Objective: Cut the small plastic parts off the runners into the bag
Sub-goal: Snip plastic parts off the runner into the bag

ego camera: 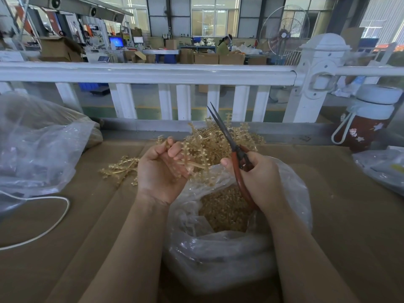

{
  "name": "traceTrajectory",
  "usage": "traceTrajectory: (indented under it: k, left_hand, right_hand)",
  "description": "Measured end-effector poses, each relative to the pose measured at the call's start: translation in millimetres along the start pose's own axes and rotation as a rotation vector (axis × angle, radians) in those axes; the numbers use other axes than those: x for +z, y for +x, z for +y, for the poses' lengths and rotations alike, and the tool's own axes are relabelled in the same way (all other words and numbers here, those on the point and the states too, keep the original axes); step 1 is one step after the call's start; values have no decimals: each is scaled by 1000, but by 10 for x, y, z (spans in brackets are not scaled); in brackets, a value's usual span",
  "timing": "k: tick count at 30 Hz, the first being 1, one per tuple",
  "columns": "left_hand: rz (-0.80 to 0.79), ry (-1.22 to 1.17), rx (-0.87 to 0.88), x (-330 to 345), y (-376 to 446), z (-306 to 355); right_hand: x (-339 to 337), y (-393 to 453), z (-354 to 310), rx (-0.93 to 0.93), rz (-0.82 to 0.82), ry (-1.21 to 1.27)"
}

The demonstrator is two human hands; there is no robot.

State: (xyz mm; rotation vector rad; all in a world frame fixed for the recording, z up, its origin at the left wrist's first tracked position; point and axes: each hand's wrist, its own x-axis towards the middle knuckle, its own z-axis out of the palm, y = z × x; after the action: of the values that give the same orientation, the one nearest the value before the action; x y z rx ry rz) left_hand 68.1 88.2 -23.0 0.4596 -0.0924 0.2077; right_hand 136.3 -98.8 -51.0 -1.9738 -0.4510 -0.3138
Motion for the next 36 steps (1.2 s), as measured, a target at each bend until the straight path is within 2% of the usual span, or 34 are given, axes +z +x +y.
traceTrajectory:
  k: [6,11,21,24,27,28,32,36]
  left_hand:
    - [74,-31,53,33,-4,38]
    - [306,-115,257,-42,19,232]
    - [513,-145,557,-334,30,528]
    - [627,98,601,-349,45,480]
    - [856,686,604,-325,58,358]
    - [913,796,625,-333,71,329]
    - [1093,856,694,-359,70,357]
    - [1143,1059,744,-291,17,324]
  right_hand:
    - [-1,1,1,4,-10,3]
    - [-11,2,0,17,-27,-1]
    - [-20,-3,-10,-1,-14,-28]
    - [-24,0,-12,-4,-16,-31]
    - [-26,0,-22,-5,-17,-35]
    - [-24,-1,-27,-5,-18,-37]
    - [-23,-12,-62,-23,-10,-41]
    - [-24,-18,-79,-29,-13,-51]
